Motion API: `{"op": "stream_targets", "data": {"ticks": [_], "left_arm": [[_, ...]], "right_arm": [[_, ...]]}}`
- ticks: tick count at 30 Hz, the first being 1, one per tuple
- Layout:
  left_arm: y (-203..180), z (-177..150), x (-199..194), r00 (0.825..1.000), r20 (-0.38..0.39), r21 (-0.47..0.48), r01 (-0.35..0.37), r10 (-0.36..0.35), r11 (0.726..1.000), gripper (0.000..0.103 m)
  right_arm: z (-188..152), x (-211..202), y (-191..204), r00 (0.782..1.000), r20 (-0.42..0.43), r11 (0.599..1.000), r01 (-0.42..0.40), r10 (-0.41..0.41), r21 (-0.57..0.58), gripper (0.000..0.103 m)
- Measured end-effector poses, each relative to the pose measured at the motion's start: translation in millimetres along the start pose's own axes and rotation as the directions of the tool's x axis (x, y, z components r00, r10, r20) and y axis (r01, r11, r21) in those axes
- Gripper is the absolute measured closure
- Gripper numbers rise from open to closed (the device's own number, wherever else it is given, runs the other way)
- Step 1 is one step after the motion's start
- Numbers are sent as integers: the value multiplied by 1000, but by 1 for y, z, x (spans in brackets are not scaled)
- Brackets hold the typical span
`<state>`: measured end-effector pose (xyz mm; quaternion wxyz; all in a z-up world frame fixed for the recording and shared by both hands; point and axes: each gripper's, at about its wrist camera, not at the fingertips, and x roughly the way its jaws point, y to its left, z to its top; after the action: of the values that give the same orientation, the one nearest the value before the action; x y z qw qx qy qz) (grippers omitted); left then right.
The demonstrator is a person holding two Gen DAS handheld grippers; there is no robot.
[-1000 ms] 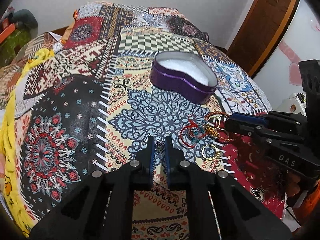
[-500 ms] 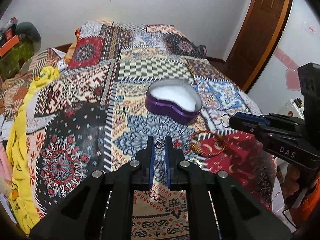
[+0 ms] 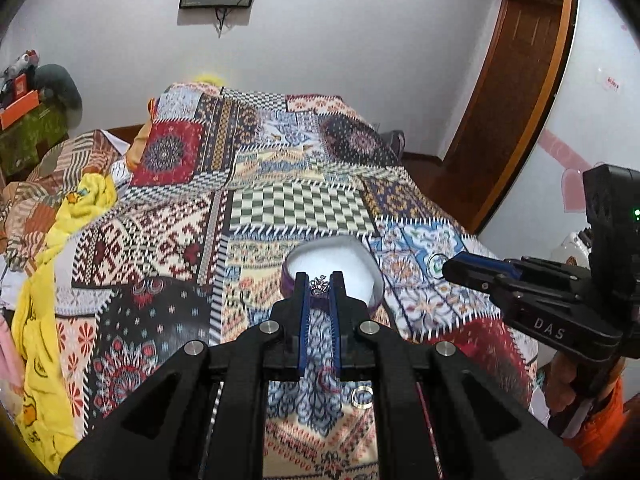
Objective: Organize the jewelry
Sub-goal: 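Carry both earrings over the purple tin and lower them toward the foam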
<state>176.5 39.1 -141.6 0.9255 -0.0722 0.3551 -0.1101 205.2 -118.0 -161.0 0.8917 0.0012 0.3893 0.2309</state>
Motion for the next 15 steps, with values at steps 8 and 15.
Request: {"op": "stream_targets", "data": {"ticks": [8, 15], "left_arm": [[0, 20, 10, 999, 43, 10, 7, -7, 1000, 95], [5, 32, 35, 999, 24, -8, 38, -37, 999, 95]], "right_arm": [[18, 11, -2, 1000, 25, 1000, 0, 0, -14, 88], [31, 30, -5, 1000, 14, 1000, -9, 9, -30, 88]]}}
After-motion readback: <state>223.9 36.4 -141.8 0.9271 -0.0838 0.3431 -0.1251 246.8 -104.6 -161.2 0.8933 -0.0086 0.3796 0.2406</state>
